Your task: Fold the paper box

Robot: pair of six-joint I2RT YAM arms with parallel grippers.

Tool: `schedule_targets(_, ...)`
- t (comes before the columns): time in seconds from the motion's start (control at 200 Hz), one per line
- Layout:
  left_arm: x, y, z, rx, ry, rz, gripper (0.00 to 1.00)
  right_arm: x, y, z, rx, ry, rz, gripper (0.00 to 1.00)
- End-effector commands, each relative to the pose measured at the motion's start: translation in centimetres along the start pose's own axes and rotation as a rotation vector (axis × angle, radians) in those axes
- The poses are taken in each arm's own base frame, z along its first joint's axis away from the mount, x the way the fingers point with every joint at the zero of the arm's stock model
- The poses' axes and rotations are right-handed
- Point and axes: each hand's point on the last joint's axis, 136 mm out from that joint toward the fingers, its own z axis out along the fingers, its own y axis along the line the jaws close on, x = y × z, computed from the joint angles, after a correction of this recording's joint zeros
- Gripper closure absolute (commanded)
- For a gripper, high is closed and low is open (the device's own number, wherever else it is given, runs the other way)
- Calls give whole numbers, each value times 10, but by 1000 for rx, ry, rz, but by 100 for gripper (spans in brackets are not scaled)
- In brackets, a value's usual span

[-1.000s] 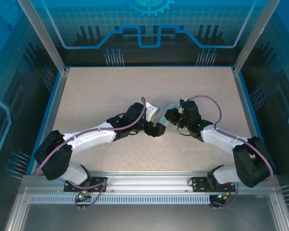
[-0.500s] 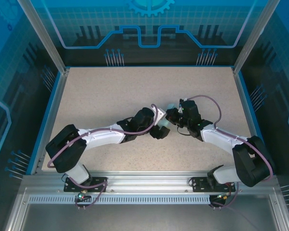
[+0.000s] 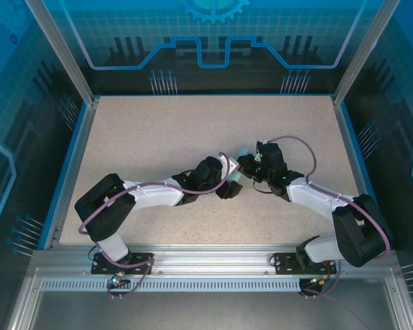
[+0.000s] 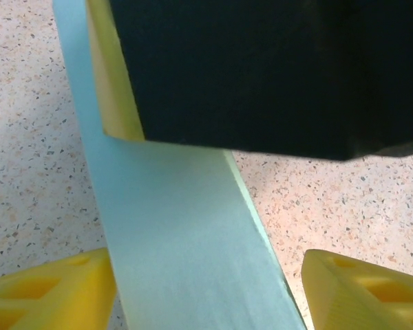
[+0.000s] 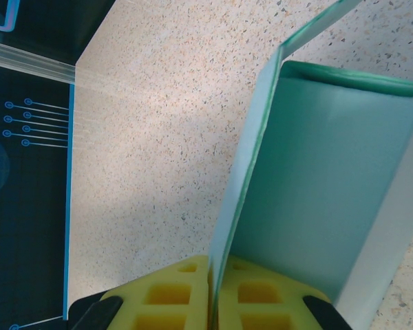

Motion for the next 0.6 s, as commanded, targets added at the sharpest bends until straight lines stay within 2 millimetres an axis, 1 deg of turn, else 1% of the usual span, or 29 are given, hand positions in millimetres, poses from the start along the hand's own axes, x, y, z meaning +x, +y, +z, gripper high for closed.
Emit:
schedule_targets(0.0,4,1,5,-12,-13,26,36,8,-34,2,137,3,-27,91)
schedule_targets(0.155,7,3,5,-20,-10,31,52,6,-31,0,133,-1,-29,90)
schedule_targets(0.295,6,2,1,-10,-20,46,61,-1,-26,-5,120,-17,-28,88)
schedule_targets(0.445,8,5,-2,5,-13,53,68,-17,-14,-23,91,-60,-45,78)
schedule_targets(0.515,8,9,-5,14,-12,55,69,-26,-7,-34,75,-81,-68,73)
schedule_targets(0.595,6,11,-9,28,-10,70,70,-34,0,-49,65,-97,-112,65)
